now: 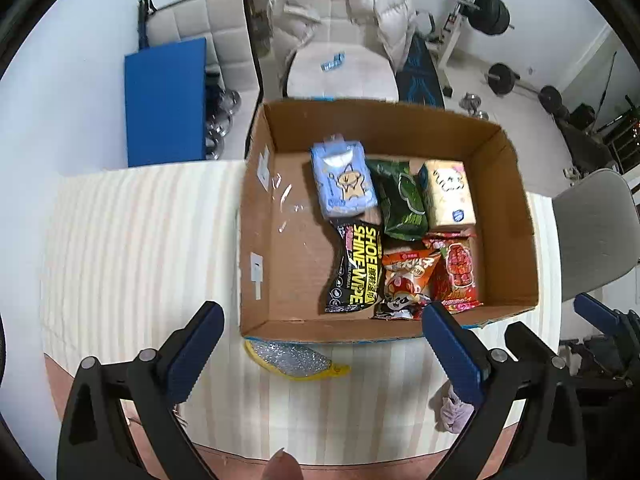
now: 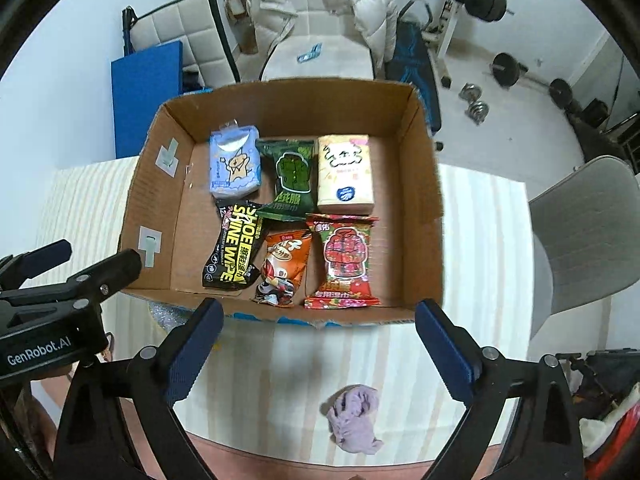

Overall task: Organize soft objects
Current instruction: 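Grasp the yellow-and-silver sponge with the left tool while the right tool grasps the lilac cloth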

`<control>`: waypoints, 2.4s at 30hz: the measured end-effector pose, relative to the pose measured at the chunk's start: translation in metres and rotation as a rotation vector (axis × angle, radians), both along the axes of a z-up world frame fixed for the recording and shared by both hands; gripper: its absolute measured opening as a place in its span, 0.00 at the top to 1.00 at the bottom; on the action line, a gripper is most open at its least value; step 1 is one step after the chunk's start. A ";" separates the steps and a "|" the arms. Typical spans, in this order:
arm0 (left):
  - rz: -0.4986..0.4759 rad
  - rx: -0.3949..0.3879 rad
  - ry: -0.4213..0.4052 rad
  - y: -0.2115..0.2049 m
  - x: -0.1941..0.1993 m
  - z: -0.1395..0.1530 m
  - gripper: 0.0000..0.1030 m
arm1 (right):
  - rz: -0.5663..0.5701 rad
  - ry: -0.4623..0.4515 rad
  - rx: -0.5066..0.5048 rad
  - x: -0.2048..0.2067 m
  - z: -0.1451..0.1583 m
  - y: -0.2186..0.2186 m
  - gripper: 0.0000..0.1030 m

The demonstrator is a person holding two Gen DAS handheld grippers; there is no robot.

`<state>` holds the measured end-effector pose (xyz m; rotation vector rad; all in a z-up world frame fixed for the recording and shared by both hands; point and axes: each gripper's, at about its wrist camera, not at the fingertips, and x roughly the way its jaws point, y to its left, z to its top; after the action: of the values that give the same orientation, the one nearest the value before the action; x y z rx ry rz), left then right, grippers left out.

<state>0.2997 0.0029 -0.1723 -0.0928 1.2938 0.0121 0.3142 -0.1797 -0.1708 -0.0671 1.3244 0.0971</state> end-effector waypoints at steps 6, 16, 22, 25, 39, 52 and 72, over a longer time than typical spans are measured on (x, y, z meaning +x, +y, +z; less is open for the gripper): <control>0.023 0.022 -0.063 0.001 -0.019 0.021 0.01 | -0.024 -0.082 -0.015 -0.020 0.031 -0.006 0.00; 0.036 0.054 -0.138 -0.002 -0.044 0.049 0.01 | -0.027 -0.125 0.022 -0.048 0.060 -0.007 0.00; 0.103 -0.013 -0.063 0.016 -0.064 0.034 0.01 | -0.039 -0.120 0.039 -0.067 0.061 -0.012 0.00; 0.141 -0.020 0.015 0.028 -0.074 0.001 0.01 | -0.054 -0.068 0.030 -0.083 0.036 -0.022 0.00; 0.435 -0.213 0.371 0.067 -0.048 -0.184 0.01 | -0.285 0.247 0.065 -0.113 -0.133 -0.086 0.00; 0.364 -0.029 0.439 0.081 -0.087 -0.209 0.01 | -0.249 0.326 0.037 -0.115 -0.175 -0.079 0.00; 0.237 -0.004 0.330 0.057 -0.090 -0.207 0.57 | -0.164 0.392 0.017 -0.123 -0.227 -0.050 0.58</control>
<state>0.2099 0.0603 -0.3797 -0.2556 1.6056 0.2354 0.1909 -0.2301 -0.3974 0.0788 1.7152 -0.0197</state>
